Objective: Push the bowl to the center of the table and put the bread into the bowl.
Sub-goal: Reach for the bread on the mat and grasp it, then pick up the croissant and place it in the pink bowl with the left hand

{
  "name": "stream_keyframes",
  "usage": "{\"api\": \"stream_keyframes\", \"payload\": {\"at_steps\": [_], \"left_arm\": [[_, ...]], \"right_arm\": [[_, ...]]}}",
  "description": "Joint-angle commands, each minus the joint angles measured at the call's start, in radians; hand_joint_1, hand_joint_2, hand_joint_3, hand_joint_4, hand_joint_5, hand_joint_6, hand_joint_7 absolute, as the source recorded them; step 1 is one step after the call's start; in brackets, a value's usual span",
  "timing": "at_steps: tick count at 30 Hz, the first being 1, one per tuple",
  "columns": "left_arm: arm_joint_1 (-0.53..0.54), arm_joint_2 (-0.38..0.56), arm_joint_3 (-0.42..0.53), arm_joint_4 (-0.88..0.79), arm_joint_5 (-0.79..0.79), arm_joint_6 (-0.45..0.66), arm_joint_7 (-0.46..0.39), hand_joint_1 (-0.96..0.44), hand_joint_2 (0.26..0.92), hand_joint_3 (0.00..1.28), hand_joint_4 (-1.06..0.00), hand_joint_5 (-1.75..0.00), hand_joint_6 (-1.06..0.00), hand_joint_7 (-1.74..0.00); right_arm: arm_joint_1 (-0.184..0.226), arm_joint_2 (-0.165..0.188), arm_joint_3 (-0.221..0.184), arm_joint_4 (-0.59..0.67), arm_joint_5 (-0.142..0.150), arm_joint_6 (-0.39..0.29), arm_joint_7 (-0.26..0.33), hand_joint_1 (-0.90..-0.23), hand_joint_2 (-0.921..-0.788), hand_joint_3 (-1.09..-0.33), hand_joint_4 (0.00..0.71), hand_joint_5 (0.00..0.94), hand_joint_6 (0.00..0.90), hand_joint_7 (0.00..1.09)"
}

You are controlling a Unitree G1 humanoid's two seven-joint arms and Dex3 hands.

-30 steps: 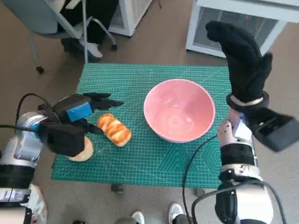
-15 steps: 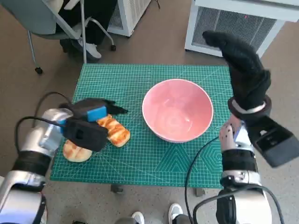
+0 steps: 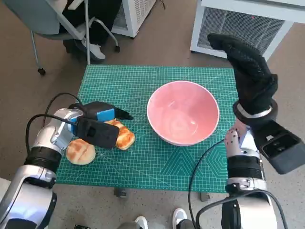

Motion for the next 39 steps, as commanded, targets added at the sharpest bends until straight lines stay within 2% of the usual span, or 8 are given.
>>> {"api": "stream_keyframes", "payload": {"at_steps": [1, 2, 6, 16, 28, 32, 35, 39], "left_arm": [[0.037, -0.012, -0.021, 0.04, 0.011, -0.042, 0.038, -0.03, 0.9, 0.08, -0.68, -0.67, -0.68, -0.74], [0.038, -0.01, -0.02, 0.045, 0.009, -0.054, 0.045, -0.02, 0.907, 0.09, -0.65, -0.86, -0.65, -0.92], [0.036, 0.002, -0.012, 0.054, -0.004, -0.092, 0.058, 0.0, 0.917, 0.07, -0.67, -1.1, -0.64, -1.12], [0.008, 0.045, 0.037, -0.014, -0.07, -0.123, 0.011, 0.0, 0.919, 0.04, -0.68, -1.2, -0.7, -1.06], [0.002, 0.098, 0.138, -0.197, -0.184, -0.115, -0.058, 0.0, 0.92, 0.08, -0.52, -1.46, -0.81, -0.84], [-0.007, 0.107, 0.176, -0.255, -0.234, -0.116, -0.084, 0.0, 0.92, 0.08, -0.52, -1.43, -0.79, -0.9], [-0.011, 0.11, 0.198, -0.291, -0.264, -0.114, -0.101, 0.0, 0.92, 0.1, -0.5, -1.48, -0.79, -0.86], [-0.023, 0.109, 0.219, -0.331, -0.296, -0.116, -0.12, 0.0, 0.92, 0.1, -0.51, -1.39, -0.76, -0.97]], "right_arm": [[0.036, 0.001, 0.01, -0.016, 0.006, 0.019, -0.018, -0.585, -0.921, -0.842, 0.211, 0.036, -0.001, 0.64], [0.038, 0.001, 0.011, -0.018, 0.005, 0.02, -0.02, -0.586, -0.921, -0.842, 0.209, 0.036, -0.001, 0.64], [0.043, 0.002, 0.015, -0.016, 0.005, 0.017, -0.027, -0.59, -0.921, -0.838, 0.203, 0.039, -0.001, 0.64], [0.056, 0.002, 0.026, -0.026, 0.005, 0.018, -0.036, -0.601, -0.921, -0.829, 0.198, 0.05, -0.001, 0.63], [0.075, 0.003, 0.034, -0.046, -0.002, 0.02, -0.06, -0.59, -0.921, -0.833, 0.188, 0.068, -0.001, 0.63], [0.083, 0.004, 0.036, -0.049, -0.001, 0.025, -0.069, -0.588, -0.921, -0.835, 0.183, 0.074, -0.001, 0.63], [0.092, 0.006, 0.039, -0.058, 0.002, 0.028, -0.072, -0.587, -0.921, -0.84, 0.065, 0.31, -0.001, 0.63], [0.103, 0.011, 0.045, -0.077, 0.01, 0.04, -0.075, -0.585, -0.921, -0.833, 0.013, 0.413, -0.001, 0.62]]}}
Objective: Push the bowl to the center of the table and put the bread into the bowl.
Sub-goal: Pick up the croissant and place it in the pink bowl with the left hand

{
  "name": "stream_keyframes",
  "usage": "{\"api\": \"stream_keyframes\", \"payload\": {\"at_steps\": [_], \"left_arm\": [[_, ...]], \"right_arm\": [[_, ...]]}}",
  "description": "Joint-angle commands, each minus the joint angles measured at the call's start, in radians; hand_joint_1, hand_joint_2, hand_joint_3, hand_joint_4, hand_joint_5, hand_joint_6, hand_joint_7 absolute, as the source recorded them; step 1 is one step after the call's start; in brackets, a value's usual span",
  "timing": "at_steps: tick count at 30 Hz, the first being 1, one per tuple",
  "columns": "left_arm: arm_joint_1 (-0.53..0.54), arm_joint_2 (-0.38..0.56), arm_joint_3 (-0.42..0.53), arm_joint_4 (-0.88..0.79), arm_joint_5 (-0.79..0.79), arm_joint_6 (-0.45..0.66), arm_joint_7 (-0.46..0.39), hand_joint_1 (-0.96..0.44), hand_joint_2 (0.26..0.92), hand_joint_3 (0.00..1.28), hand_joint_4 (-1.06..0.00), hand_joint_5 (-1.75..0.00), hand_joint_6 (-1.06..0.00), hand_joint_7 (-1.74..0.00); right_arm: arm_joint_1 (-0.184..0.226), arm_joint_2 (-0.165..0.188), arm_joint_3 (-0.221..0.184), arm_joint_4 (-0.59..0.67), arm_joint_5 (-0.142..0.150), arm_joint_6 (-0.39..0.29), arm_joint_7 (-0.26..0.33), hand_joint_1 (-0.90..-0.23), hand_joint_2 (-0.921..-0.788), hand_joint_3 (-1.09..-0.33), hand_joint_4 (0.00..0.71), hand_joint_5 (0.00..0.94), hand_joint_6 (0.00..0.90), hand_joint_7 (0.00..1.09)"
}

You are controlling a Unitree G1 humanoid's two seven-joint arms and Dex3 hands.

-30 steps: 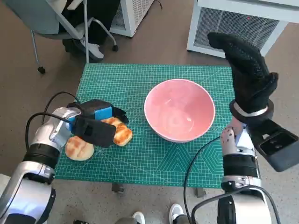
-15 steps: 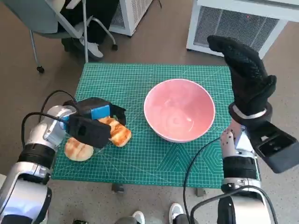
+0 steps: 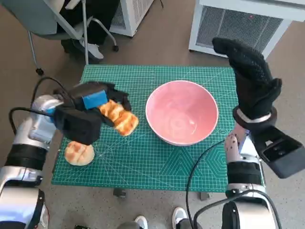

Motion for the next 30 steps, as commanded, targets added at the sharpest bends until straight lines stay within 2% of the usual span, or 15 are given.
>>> {"api": "stream_keyframes", "payload": {"at_steps": [1, 4, 7, 10, 14, 18, 24, 26, 30], "left_arm": [[-0.035, 0.012, 0.032, -0.058, -0.051, -0.003, -0.03, 0.0, 0.92, 0.1, -0.51, -1.36, -0.75, -1.0], [-0.046, 0.007, 0.041, -0.078, -0.065, 0.0, -0.037, 0.0, 0.92, 0.1, -0.53, -1.26, -0.72, -1.13], [-0.075, -0.007, 0.047, -0.092, -0.077, -0.002, -0.037, 0.0, 0.921, 0.11, -0.52, -1.27, -0.71, -1.14], [-0.102, -0.022, 0.046, -0.093, -0.079, -0.01, -0.03, 0.0, 0.92, 0.1, -0.52, -1.33, -0.72, -1.08], [-0.145, -0.058, 0.037, -0.081, -0.073, -0.025, -0.014, 0.0, 0.92, 0.1, -0.55, -1.26, -0.7, -1.13], [-0.196, -0.117, 0.013, -0.039, -0.044, -0.049, 0.022, 0.0, 0.92, 0.09, -0.57, -1.23, -0.69, -1.16], [-0.266, -0.194, -0.049, 0.056, 0.05, -0.062, 0.101, 0.0, 0.92, 0.09, -0.57, -1.21, -0.69, -1.18], [-0.299, -0.226, -0.072, 0.108, 0.074, -0.056, 0.113, 0.0, 0.92, 0.1, -0.57, -1.16, -0.68, -1.23], [-0.347, -0.278, -0.095, 0.209, 0.094, -0.049, 0.125, 0.0, 0.921, 0.09, -0.59, -1.14, -0.68, -1.23]], "right_arm": [[0.033, 0.007, 0.01, -0.026, 0.007, 0.027, -0.008, -0.585, -0.921, -0.831, 0.01, 0.418, -0.001, 0.62], [0.039, 0.008, 0.011, -0.038, 0.01, 0.036, -0.009, -0.584, -0.921, -0.821, 0.003, 0.429, -0.001, 0.62], [0.045, 0.011, 0.011, -0.049, 0.016, 0.047, -0.011, -0.584, -0.921, -0.815, 0.0, 0.428, -0.001, 0.62], [0.05, 0.012, 0.01, -0.058, 0.02, 0.056, -0.012, -0.582, -0.921, -0.806, -0.001, 0.43, -0.001, 0.63], [0.058, 0.014, 0.01, -0.072, 0.026, 0.07, -0.011, -0.58, -0.921, -0.796, -0.001, 0.431, -0.001, 0.64], [0.064, 0.017, 0.01, -0.085, 0.034, 0.083, -0.009, -0.582, -0.921, -0.785, -0.001, 0.43, -0.001, 0.64], [0.076, 0.02, 0.012, -0.113, 0.028, 0.093, -0.016, -0.582, -0.921, -0.782, -0.001, 0.43, -0.001, 0.64], [0.08, 0.021, 0.013, -0.12, 0.027, 0.099, -0.017, -0.583, -0.921, -0.781, -0.001, 0.43, -0.001, 0.64], [0.087, 0.022, 0.017, -0.134, 0.021, 0.102, -0.023, -0.584, -0.921, -0.78, -0.001, 0.43, -0.001, 0.64]]}}
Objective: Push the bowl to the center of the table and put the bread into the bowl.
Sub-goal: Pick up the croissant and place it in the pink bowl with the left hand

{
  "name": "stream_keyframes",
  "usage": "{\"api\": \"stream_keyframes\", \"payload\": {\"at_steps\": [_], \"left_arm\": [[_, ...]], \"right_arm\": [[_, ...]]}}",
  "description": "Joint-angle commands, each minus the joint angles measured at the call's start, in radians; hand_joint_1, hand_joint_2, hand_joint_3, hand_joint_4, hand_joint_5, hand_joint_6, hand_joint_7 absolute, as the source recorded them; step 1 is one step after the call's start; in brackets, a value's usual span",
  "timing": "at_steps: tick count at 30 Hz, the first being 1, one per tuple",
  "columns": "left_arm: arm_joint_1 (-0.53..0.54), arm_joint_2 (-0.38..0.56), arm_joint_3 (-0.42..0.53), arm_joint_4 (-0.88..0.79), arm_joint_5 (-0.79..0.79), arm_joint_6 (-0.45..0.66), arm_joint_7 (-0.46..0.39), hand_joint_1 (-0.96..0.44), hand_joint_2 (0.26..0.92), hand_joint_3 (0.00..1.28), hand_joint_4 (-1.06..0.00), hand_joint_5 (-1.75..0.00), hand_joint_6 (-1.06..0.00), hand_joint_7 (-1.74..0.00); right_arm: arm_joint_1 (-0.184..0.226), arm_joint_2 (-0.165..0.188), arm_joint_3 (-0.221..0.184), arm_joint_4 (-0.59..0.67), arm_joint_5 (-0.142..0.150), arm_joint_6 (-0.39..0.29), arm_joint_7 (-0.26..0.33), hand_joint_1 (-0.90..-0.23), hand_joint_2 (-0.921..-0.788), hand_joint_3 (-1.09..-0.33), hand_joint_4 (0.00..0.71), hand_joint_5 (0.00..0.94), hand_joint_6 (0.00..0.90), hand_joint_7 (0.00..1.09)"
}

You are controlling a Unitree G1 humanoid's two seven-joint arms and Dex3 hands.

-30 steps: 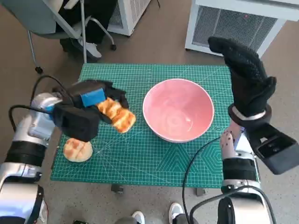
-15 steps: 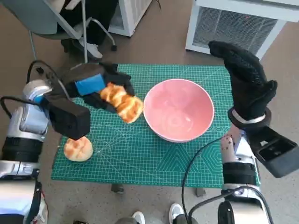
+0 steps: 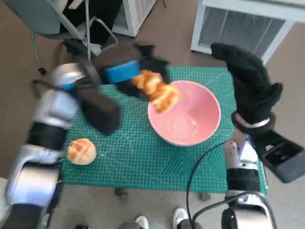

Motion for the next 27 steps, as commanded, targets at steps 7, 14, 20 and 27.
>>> {"api": "stream_keyframes", "payload": {"at_steps": [7, 14, 20, 27], "left_arm": [[-0.111, -0.124, -0.068, 0.239, 0.077, 0.035, 0.07, 0.0, 0.92, 0.09, -0.61, -1.16, -0.66, -1.22], [-0.126, -0.172, -0.106, 0.316, 0.117, 0.086, 0.09, -0.13, 0.898, 0.2, -0.49, -0.54, -0.43, -1.09], [-0.129, -0.187, -0.133, 0.334, 0.131, 0.144, 0.034, -0.12, 0.876, 0.05, -0.19, -0.06, -0.34, -0.2], [-0.112, -0.159, -0.129, 0.284, 0.12, 0.159, -0.018, -0.22, 0.856, 0.01, -0.03, 0.0, -0.26, -0.04]], "right_arm": [[0.042, -0.003, 0.001, -0.02, 0.009, 0.018, -0.008, -0.583, -0.921, -0.777, -0.001, 0.43, -0.001, 0.64], [0.054, -0.007, 0.0, -0.037, 0.002, 0.023, -0.017, -0.574, -0.921, -0.78, -0.001, 0.427, -0.001, 0.63], [0.061, -0.01, -0.002, -0.046, -0.013, 0.018, -0.035, -0.574, -0.921, -0.784, -0.001, 0.427, -0.001, 0.63], [0.067, -0.014, 0.001, -0.056, -0.031, 0.013, -0.06, -0.577, -0.921, -0.785, -0.001, 0.429, -0.001, 0.63]]}}
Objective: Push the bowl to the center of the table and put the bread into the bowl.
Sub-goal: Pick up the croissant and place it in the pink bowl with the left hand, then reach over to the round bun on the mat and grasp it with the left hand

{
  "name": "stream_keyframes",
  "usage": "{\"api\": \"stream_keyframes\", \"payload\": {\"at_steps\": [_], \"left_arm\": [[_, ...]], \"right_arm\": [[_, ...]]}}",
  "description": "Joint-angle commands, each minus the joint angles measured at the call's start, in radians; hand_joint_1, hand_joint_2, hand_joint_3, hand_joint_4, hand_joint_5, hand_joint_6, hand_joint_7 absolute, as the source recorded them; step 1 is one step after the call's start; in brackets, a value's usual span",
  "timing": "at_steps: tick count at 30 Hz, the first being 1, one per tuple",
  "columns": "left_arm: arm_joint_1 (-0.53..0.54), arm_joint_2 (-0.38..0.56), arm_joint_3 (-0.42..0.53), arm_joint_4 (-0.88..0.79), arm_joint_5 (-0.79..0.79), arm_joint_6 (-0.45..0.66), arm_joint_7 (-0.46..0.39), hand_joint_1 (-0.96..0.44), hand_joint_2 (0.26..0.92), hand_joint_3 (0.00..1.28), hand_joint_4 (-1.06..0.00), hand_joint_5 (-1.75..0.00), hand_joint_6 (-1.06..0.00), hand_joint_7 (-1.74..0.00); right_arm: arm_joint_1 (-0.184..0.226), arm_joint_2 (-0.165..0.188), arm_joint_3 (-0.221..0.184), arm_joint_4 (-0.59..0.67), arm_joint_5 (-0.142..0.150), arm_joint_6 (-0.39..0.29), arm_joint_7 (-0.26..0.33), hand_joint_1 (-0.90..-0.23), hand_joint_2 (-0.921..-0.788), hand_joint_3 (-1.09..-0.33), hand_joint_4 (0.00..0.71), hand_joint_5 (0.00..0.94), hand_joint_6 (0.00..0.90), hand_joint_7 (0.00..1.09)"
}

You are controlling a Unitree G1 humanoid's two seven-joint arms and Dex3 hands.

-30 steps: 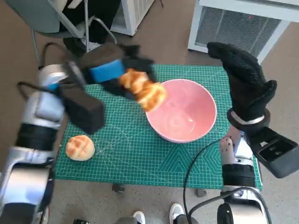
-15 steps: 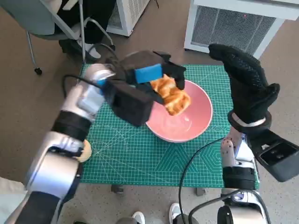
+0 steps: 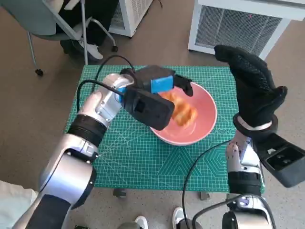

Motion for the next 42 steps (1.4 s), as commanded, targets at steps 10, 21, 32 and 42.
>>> {"api": "stream_keyframes", "payload": {"at_steps": [10, 21, 32, 42], "left_arm": [[0.096, 0.161, 0.08, -0.283, -0.085, -0.077, -0.05, -0.29, 0.828, 0.0, 0.0, 0.0, -0.22, -0.01], [0.355, 0.433, 0.261, -0.648, -0.3, -0.117, -0.195, -0.3, 0.824, 0.0, -0.04, -0.01, -0.28, -0.03], [0.69, 0.683, 0.447, -0.849, -0.375, -0.105, -0.215, -0.29, 0.826, 0.0, -0.12, -0.03, -0.34, -0.05], [0.971, 0.766, 0.583, -1.018, -0.365, 0.007, -0.194, -0.27, 0.82, 0.0, -0.15, -0.01, -0.36, -0.04]], "right_arm": [[0.031, -0.003, 0.012, -0.015, -0.015, 0.001, -0.029, -0.577, -0.921, -0.788, -0.001, 0.421, -0.001, 0.63], [0.034, 0.001, 0.024, -0.032, -0.002, 0.011, -0.025, -0.571, -0.921, -0.788, -0.001, 0.419, -0.001, 0.63], [0.032, 0.009, 0.037, -0.039, 0.009, 0.013, -0.019, -0.57, -0.921, -0.79, -0.001, 0.418, -0.001, 0.64], [0.019, 0.013, 0.044, -0.03, 0.043, 0.033, 0.013, -0.584, -0.921, -0.786, -0.001, 0.419, -0.001, 0.65]]}}
